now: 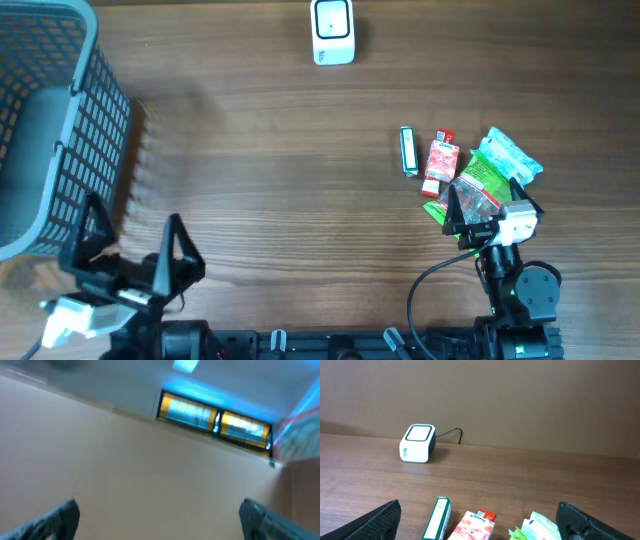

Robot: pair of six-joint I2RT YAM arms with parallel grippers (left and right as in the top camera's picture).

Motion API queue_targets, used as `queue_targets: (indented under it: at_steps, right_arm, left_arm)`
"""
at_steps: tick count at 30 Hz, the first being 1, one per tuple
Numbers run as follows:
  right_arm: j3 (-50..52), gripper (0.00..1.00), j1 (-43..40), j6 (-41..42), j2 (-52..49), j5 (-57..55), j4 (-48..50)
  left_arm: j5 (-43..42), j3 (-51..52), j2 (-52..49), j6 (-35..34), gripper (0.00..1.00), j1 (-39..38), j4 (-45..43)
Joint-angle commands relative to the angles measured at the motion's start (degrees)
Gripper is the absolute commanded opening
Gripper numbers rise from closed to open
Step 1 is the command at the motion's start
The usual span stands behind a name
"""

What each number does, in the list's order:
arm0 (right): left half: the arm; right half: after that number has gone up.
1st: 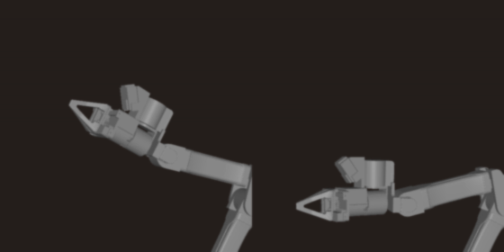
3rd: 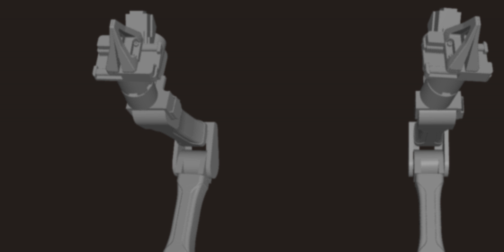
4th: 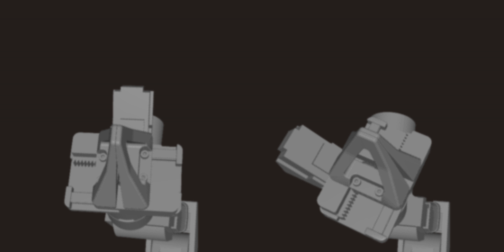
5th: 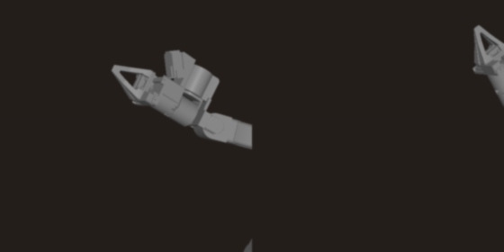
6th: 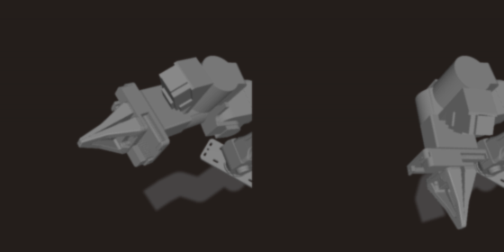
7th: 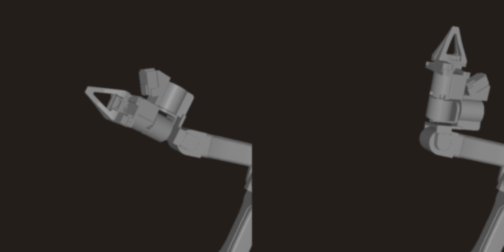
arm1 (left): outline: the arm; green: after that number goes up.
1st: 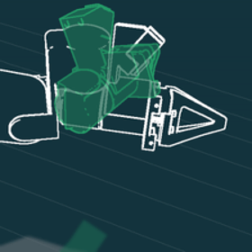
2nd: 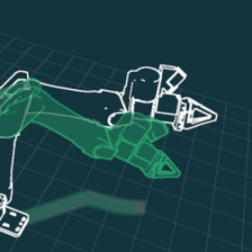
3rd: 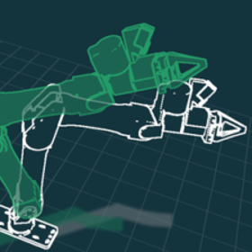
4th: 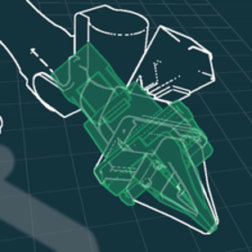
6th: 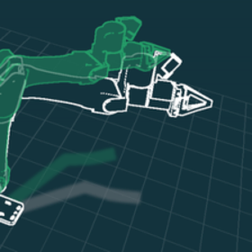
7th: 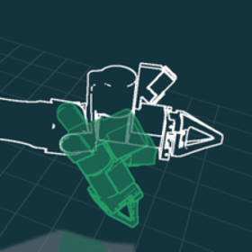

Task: Scan the item barcode

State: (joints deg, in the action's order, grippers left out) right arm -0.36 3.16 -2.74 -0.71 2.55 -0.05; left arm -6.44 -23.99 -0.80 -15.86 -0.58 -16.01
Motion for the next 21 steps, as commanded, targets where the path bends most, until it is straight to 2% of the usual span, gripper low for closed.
queue_targets:
  at_steps: [1, 9, 13, 21]
  right_arm:
    - [0.1, 1.0, -0.3, -0.4, 0.5, 0.5, 0.2]
    - [0.1, 1.0, -0.3, -0.4, 0.5, 0.5, 0.2]
    - [0.1, 1.0, -0.3, -0.4, 0.5, 0.5, 0.2]
    - [0.1, 1.0, -0.3, -0.4, 0.5, 0.5, 0.2]
  left_arm:
    - [-1.6, 12.1, 0.6, 0.4, 1.0, 0.4, -9.6]
    - [-1.4, 21.1, 0.6, 0.4, 1.0, 2.5, -9.3]
    - [-1.4, 23.6, 0.6, 0.4, 1.0, 3.1, -5.2]
    - [-1.4, 23.7, 0.6, 0.7, 1.0, 3.1, 16.6]
